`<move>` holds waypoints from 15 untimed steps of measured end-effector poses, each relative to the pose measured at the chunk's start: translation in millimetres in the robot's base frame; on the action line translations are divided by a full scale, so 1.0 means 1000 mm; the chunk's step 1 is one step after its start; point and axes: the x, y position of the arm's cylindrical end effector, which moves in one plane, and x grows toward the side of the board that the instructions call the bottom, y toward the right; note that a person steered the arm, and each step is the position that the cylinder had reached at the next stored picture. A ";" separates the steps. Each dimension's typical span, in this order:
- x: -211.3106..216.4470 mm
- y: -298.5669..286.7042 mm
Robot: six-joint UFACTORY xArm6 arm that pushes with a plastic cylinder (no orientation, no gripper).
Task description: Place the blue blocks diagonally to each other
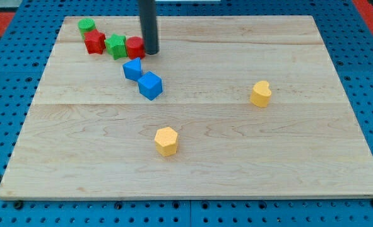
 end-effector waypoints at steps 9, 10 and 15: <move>0.059 -0.011; 0.073 -0.013; 0.015 0.005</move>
